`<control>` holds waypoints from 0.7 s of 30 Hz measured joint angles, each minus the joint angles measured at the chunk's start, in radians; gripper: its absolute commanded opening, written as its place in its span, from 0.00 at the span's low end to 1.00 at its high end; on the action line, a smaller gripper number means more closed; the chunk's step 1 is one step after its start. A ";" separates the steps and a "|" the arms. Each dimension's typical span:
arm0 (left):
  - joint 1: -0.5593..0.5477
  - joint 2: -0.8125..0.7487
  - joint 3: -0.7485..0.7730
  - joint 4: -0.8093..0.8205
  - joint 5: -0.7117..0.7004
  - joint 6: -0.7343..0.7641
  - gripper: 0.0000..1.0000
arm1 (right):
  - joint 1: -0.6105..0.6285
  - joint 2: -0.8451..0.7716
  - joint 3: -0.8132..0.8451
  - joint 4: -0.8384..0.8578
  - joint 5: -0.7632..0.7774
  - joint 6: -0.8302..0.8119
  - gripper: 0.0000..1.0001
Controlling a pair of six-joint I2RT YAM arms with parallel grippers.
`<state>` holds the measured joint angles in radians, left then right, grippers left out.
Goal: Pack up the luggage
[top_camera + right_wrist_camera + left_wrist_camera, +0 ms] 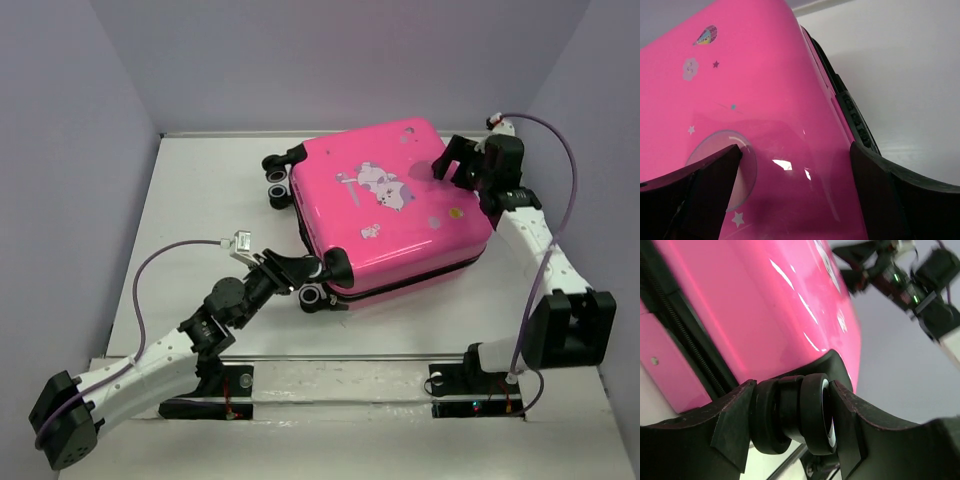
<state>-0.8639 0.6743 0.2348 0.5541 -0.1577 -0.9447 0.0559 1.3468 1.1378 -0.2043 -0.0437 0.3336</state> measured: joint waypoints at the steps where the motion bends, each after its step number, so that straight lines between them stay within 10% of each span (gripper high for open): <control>1: -0.009 0.004 -0.001 0.008 0.005 0.005 0.06 | -0.005 0.069 0.054 0.016 -0.061 -0.017 0.93; 13: -0.173 0.210 0.057 0.158 0.032 0.039 0.06 | 0.243 0.983 1.202 -0.117 -0.561 -0.010 1.00; 21: -0.196 0.338 0.158 0.152 0.053 0.053 0.06 | 0.302 0.922 1.267 -0.223 -0.555 0.014 0.92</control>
<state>-1.0599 1.0126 0.3927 0.7063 -0.1043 -0.8917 0.3576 2.2688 2.4046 -0.4274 -0.5991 0.3481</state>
